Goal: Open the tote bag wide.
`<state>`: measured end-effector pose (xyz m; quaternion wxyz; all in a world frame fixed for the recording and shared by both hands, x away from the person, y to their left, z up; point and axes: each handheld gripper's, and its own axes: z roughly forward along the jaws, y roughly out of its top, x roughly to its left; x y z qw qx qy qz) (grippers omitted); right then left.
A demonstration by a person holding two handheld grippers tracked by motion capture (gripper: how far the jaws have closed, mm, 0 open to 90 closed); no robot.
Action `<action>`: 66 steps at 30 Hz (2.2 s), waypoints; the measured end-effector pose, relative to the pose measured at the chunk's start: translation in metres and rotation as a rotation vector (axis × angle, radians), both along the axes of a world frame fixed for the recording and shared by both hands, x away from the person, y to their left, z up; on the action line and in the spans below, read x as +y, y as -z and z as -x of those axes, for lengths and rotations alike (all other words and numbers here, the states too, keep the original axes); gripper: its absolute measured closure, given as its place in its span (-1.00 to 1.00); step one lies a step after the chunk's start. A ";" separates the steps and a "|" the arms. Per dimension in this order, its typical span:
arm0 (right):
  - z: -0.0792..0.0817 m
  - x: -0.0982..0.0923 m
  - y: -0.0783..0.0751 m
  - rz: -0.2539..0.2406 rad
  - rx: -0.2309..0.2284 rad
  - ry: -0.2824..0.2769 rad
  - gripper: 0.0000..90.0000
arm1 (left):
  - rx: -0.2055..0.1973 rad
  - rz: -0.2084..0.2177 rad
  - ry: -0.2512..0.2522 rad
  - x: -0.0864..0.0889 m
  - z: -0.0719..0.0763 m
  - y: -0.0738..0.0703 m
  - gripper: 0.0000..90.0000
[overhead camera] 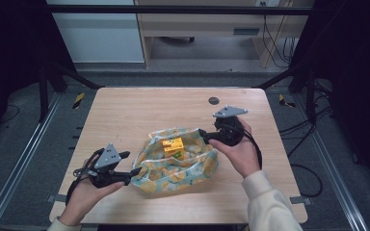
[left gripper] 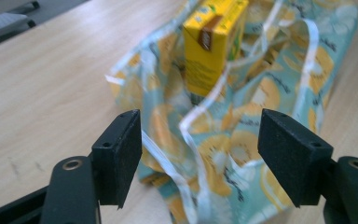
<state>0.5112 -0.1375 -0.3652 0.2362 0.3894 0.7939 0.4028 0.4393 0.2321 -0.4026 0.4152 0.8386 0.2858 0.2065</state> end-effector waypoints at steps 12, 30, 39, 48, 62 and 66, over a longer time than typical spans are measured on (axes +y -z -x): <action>0.039 -0.010 0.060 -0.044 0.129 0.007 -0.67 | 0.023 -0.085 -0.040 -0.020 -0.073 0.005 -0.26; 0.051 0.007 0.095 0.040 0.201 -0.097 0.80 | 0.122 -0.169 0.011 -0.046 -0.101 0.034 0.83; 0.071 -0.008 0.072 0.146 0.141 -0.158 0.97 | 0.033 -0.114 -0.116 -0.027 -0.108 0.015 0.99; 0.069 -0.015 0.094 0.144 0.167 -0.158 0.97 | 0.072 -0.171 -0.113 -0.038 -0.120 0.043 0.95; 0.052 -0.032 0.114 0.161 0.203 -0.094 0.97 | 0.121 -0.212 -0.153 -0.033 -0.129 0.073 0.97; 0.048 -0.032 0.116 0.179 0.206 -0.088 0.98 | 0.127 -0.220 -0.154 -0.032 -0.129 0.076 0.97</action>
